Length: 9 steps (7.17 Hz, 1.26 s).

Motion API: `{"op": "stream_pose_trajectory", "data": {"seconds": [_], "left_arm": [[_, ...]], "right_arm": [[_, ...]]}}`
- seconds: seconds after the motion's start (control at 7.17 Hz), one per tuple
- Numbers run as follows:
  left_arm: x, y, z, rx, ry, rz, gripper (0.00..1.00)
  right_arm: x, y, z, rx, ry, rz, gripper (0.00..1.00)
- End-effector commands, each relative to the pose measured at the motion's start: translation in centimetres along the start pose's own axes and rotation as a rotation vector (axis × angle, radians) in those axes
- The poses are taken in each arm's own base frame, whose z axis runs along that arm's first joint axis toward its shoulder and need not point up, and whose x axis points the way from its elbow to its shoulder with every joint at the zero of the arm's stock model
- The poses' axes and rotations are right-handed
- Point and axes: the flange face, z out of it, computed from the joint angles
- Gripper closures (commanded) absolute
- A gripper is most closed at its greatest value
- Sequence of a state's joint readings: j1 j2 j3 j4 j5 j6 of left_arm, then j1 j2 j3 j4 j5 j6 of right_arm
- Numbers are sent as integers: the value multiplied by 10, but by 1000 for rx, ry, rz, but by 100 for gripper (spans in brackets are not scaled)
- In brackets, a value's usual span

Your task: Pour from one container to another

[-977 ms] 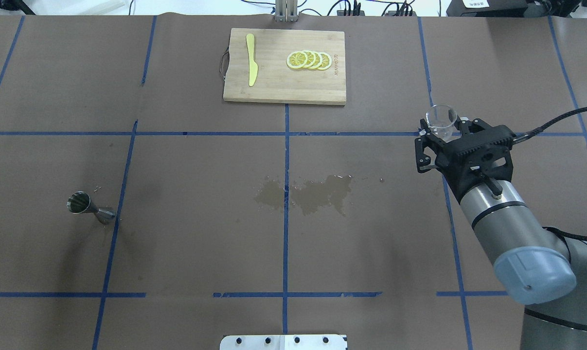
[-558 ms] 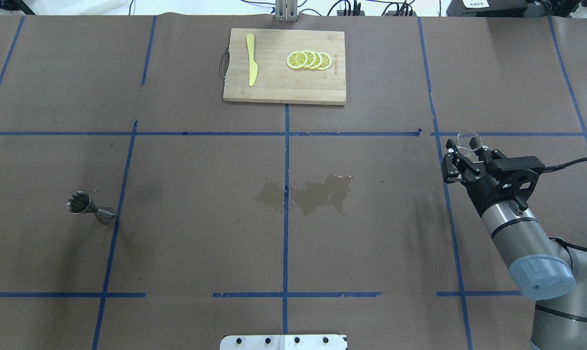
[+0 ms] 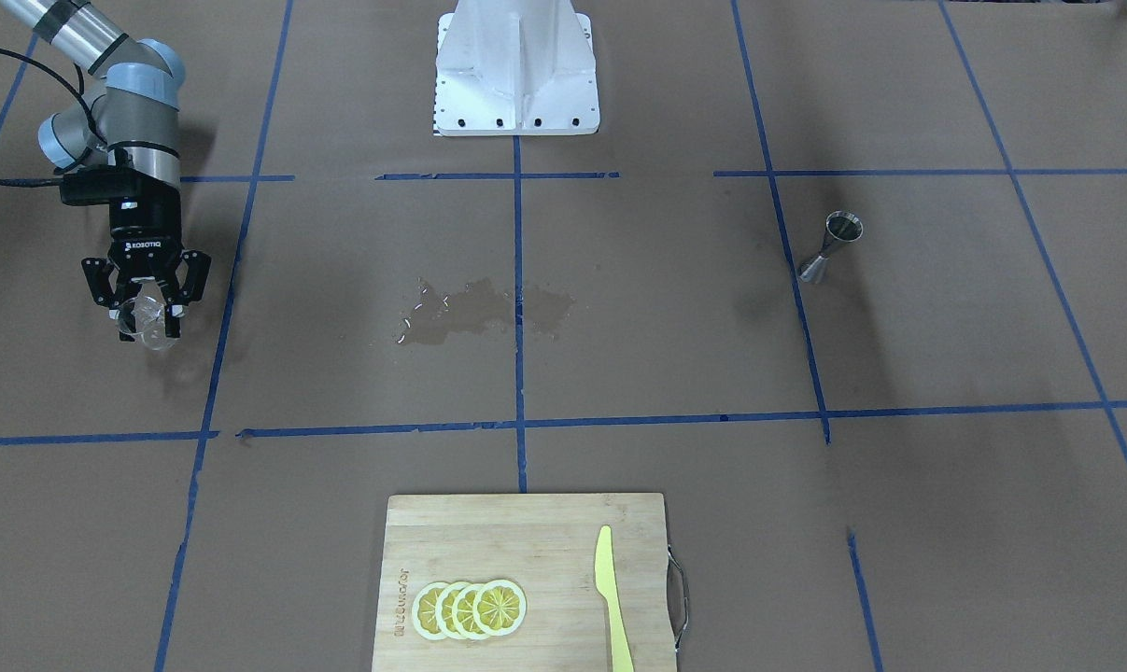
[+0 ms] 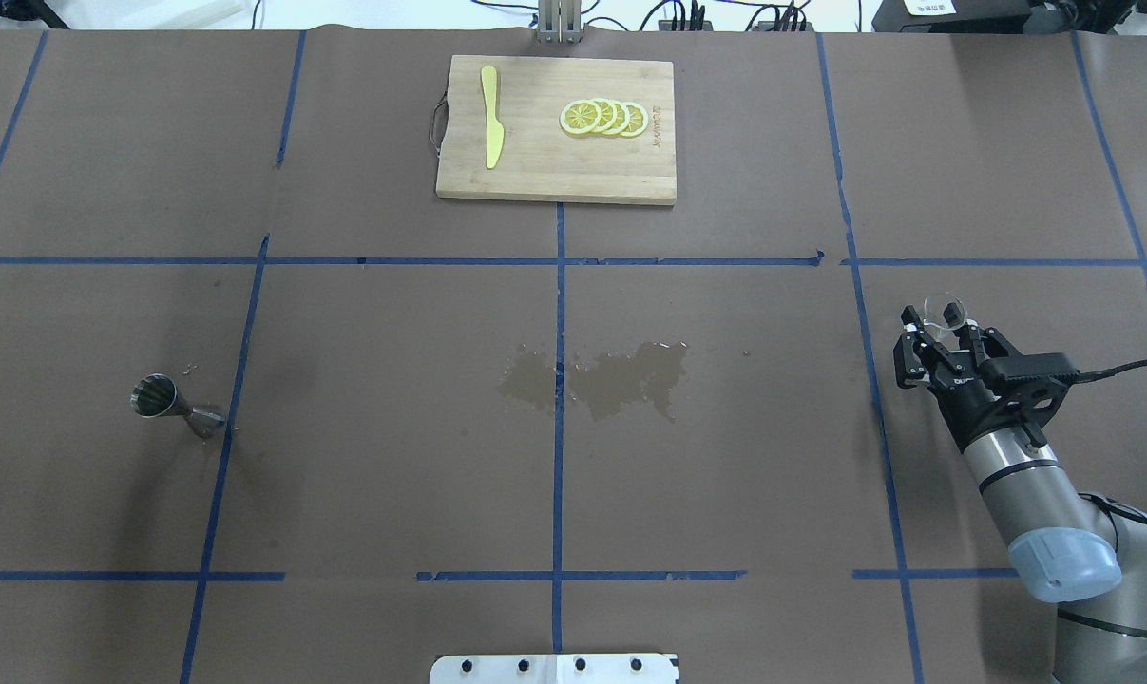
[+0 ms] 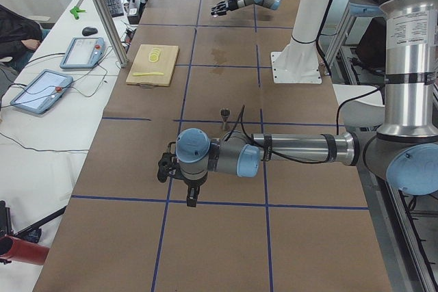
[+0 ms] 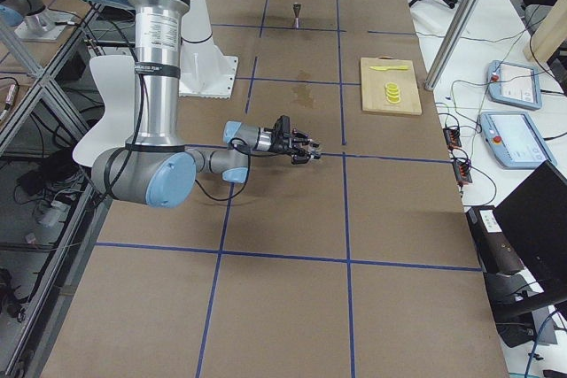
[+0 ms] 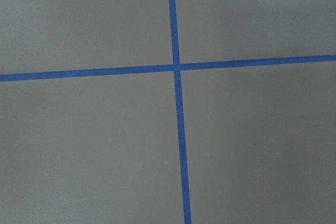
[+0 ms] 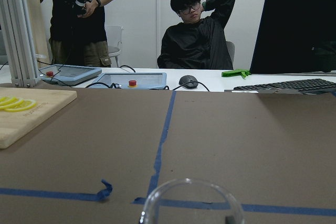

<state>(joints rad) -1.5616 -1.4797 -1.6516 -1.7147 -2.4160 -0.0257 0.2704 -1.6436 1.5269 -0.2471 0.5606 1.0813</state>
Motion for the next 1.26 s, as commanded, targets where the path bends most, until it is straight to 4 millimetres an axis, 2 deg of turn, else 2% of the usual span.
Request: {"op": "stream_pose_trajectory", "data": {"seconds": [0.0,0.28,0.56,0.84,1.12], "left_arm": [[0,-1,0,1,0,1,0],[1,-2,-1,2,0,2,0],[1,-3,0,2,0,3,0],[2,-4,-1,4,0,6,0],[1,-7,0,2,0,6,0]], "right_arm": [[-20,17,-18,11,-24,-3,100],[-29,30,-32,13,-37,-14,100],[-27,40,-35,8,-38,-32,100],[-23,47,-36,11,-32,-40,87],[-21,54,-35,6,-28,-31,87]]}}
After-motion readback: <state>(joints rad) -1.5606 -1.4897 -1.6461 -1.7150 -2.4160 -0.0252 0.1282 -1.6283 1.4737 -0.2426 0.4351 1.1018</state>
